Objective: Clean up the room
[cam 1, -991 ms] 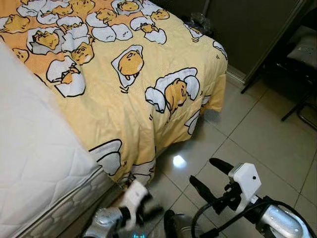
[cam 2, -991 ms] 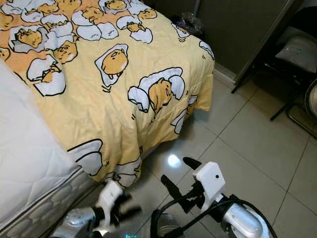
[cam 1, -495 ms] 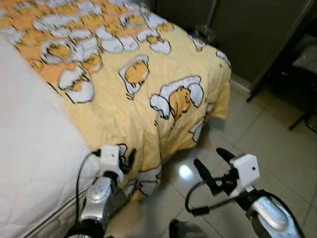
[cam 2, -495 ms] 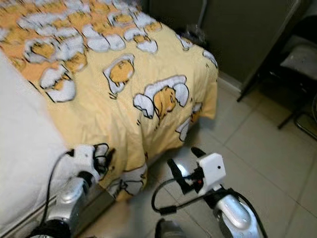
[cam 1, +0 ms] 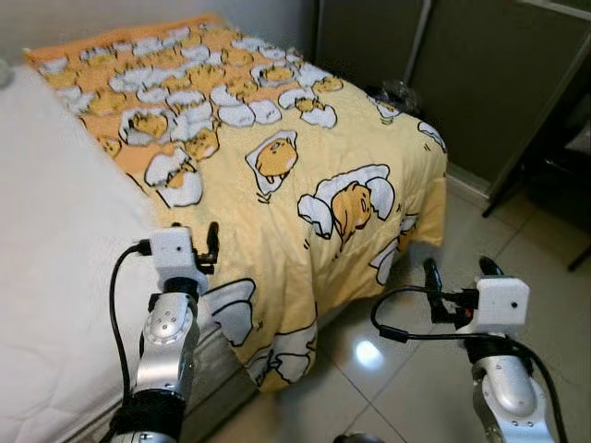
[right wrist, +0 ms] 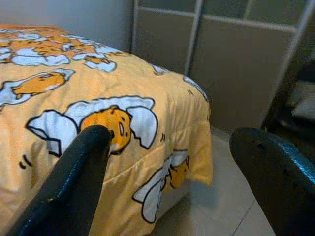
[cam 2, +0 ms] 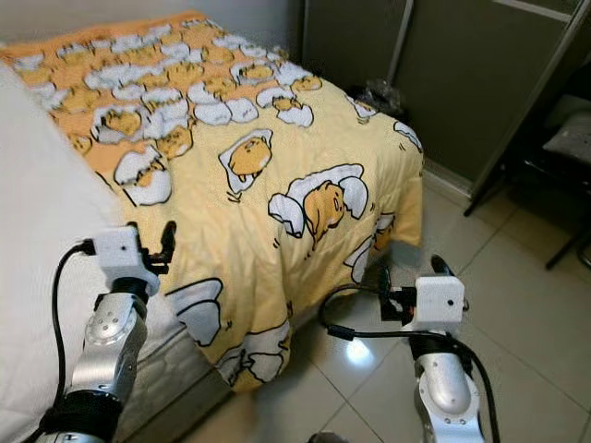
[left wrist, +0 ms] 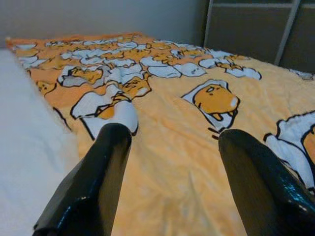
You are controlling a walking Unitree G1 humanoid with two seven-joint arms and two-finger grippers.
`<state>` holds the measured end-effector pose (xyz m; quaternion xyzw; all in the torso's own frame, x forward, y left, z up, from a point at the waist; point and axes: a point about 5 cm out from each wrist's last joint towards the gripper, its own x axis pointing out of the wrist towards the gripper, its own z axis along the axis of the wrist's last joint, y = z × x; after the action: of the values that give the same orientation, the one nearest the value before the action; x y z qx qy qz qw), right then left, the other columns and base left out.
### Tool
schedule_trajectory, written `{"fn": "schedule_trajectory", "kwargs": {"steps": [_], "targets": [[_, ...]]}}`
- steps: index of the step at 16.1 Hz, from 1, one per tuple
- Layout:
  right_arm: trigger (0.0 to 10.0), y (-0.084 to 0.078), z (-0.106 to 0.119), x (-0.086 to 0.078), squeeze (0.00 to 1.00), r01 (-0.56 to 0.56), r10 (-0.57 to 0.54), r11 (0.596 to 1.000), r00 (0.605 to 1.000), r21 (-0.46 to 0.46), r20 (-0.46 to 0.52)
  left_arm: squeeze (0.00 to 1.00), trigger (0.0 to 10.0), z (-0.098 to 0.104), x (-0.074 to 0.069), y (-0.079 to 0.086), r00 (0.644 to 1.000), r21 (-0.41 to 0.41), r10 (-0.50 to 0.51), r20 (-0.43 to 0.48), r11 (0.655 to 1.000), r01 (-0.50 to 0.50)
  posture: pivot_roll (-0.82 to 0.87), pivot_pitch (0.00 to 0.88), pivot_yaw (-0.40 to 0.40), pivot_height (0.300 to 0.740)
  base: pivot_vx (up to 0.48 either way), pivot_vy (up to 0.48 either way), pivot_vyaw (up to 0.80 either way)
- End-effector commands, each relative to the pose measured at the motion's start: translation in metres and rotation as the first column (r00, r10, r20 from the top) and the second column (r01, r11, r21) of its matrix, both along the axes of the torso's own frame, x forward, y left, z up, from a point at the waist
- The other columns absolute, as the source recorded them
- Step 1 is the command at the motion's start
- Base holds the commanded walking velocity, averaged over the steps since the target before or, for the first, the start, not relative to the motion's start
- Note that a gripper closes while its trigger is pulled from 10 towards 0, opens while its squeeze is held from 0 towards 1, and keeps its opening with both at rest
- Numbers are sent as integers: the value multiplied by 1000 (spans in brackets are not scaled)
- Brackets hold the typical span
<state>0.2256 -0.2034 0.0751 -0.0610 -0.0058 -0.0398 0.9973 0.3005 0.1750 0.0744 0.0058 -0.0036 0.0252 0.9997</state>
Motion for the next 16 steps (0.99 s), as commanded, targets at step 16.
{"fn": "schedule_trajectory", "kwargs": {"steps": [16], "targets": [[10000,21,13,58,208,-185,181,976,983,118,44,0,10000,-9,-10,-2,997,109,-31,-72,993,39,-48,0,-13,740,-87,179,593]]}}
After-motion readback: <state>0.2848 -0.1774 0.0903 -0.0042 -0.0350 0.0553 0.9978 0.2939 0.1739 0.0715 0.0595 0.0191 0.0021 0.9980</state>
